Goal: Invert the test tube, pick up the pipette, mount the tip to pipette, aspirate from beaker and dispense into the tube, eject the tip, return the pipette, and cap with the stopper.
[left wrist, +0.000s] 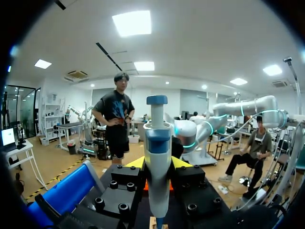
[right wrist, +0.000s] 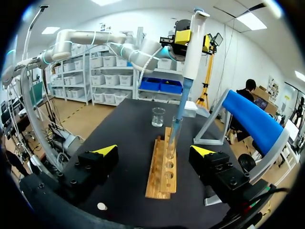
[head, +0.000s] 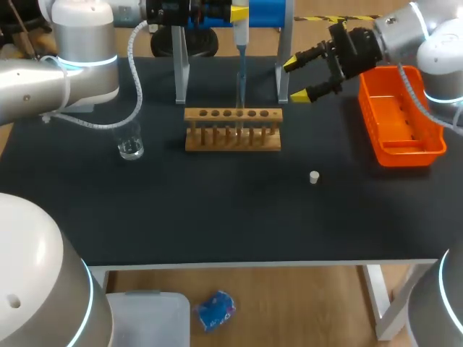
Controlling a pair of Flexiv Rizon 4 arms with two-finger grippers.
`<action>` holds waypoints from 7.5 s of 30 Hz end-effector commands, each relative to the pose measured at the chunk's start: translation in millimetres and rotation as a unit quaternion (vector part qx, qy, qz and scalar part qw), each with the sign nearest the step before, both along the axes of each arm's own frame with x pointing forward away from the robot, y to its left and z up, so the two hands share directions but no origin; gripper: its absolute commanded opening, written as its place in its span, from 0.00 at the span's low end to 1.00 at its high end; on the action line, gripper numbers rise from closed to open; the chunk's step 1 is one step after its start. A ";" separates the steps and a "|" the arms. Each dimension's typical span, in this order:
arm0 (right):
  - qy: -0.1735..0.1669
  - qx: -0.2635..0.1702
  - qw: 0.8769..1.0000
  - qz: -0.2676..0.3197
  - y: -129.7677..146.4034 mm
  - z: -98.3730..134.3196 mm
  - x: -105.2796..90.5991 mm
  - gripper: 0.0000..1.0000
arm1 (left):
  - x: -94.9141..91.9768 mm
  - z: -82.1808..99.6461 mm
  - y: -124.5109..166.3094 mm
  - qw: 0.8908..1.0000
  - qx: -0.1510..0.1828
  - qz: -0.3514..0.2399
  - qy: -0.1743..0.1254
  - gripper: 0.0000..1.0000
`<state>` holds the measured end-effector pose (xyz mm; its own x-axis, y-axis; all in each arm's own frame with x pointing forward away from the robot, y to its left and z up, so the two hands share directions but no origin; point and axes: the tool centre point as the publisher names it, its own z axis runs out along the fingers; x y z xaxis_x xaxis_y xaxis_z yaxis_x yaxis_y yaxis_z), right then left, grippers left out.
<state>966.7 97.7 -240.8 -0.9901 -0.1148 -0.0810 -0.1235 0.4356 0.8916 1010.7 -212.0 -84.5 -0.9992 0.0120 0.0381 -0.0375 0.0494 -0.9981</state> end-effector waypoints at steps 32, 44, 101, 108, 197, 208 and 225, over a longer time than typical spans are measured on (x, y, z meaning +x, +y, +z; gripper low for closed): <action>0.006 0.010 1.000 -0.006 10.9 -6.5 -1.4 1.00 | 0.4 1.1 0.1 1.000 0.001 -0.001 0.000 0.00; 0.006 0.010 1.000 -0.006 10.9 -6.5 -1.4 1.00 | -0.5 2.4 1.2 1.000 0.012 0.000 -0.013 0.00; 0.006 0.010 1.000 -0.006 10.9 -6.5 -1.4 1.00 | -17.2 50.6 -1.9 0.999 0.015 -0.003 -0.045 0.00; 0.006 0.010 1.000 -0.006 10.9 -6.5 -1.4 1.00 | -20.0 63.6 -3.0 0.999 0.002 0.000 -0.041 0.00; 0.036 0.206 0.977 0.035 2.7 54.4 -151.1 1.00 | -195.9 11.7 -13.0 0.996 0.029 0.045 -0.066 0.00; 0.048 0.218 0.974 0.031 28.9 74.0 -146.0 1.00 | -195.8 -14.6 -16.4 0.995 0.044 0.060 -0.066 0.00; 0.077 0.234 0.968 0.052 62.8 74.6 -141.6 1.00 | -193.8 -34.8 -27.1 0.996 0.034 0.057 -0.058 0.00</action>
<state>820.6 155.6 -162.2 -0.9811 -0.1934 -0.0003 0.0040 -0.0219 0.9998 814.6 -235.0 -117.9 -0.9919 -0.0992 -0.0792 0.0670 0.1209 -0.9904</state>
